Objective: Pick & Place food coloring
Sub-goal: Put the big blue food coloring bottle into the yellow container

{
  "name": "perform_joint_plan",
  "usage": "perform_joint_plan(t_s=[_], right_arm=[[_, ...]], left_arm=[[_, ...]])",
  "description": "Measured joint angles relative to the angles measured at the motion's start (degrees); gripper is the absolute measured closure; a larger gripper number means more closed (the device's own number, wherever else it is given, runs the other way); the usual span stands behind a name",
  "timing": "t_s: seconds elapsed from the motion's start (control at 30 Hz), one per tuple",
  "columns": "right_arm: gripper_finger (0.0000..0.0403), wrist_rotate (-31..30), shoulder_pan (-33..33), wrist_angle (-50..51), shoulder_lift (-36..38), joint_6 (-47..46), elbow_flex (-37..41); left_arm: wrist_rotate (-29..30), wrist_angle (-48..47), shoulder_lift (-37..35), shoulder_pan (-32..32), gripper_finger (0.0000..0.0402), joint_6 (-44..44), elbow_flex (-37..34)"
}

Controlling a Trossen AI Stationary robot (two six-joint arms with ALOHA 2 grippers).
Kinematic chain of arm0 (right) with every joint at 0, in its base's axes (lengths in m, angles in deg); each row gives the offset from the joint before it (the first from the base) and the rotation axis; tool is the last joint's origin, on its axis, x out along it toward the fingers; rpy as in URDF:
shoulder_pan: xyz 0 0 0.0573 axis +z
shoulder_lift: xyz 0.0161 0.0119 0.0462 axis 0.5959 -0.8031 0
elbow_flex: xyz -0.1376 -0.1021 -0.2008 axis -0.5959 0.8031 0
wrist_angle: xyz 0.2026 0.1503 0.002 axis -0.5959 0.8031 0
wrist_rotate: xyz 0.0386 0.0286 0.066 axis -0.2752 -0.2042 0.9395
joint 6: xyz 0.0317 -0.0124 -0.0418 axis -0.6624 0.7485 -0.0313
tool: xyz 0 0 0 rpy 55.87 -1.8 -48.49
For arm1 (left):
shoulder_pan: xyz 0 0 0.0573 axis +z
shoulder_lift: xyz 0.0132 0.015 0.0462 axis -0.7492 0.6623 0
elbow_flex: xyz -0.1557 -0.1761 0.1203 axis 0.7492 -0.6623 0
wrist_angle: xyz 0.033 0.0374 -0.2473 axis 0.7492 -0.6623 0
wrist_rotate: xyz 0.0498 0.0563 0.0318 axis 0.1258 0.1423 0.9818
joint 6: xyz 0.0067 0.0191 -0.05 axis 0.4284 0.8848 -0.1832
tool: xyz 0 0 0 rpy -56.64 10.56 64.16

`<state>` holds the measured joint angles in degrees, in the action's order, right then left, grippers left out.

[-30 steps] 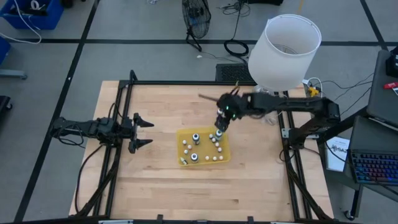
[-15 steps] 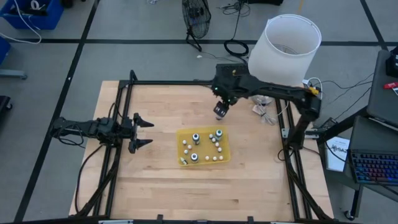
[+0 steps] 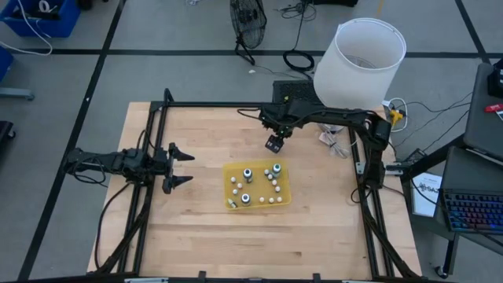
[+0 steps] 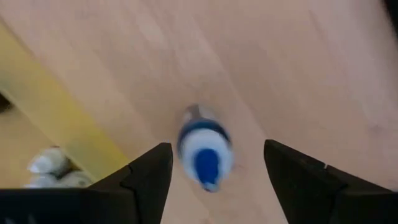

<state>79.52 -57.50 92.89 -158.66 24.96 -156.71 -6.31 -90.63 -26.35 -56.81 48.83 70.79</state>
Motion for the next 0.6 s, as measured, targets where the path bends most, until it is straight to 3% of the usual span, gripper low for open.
perform_joint_plan(t_s=[0.13, 0.6], right_arm=[[0.0164, 2.55, 0.01, -0.28, -0.26, -0.33, 0.1], [0.0165, 2.52, 0.17, -4.46, -4.21, -0.18, 1.97]], left_arm=[[0.0, 0.02, 0.0, -0.01, 0.0023, 0.0, 0.0], [0.0, 0.01, 0.0, -0.01, 0.0023, 0.0, 0.0]])
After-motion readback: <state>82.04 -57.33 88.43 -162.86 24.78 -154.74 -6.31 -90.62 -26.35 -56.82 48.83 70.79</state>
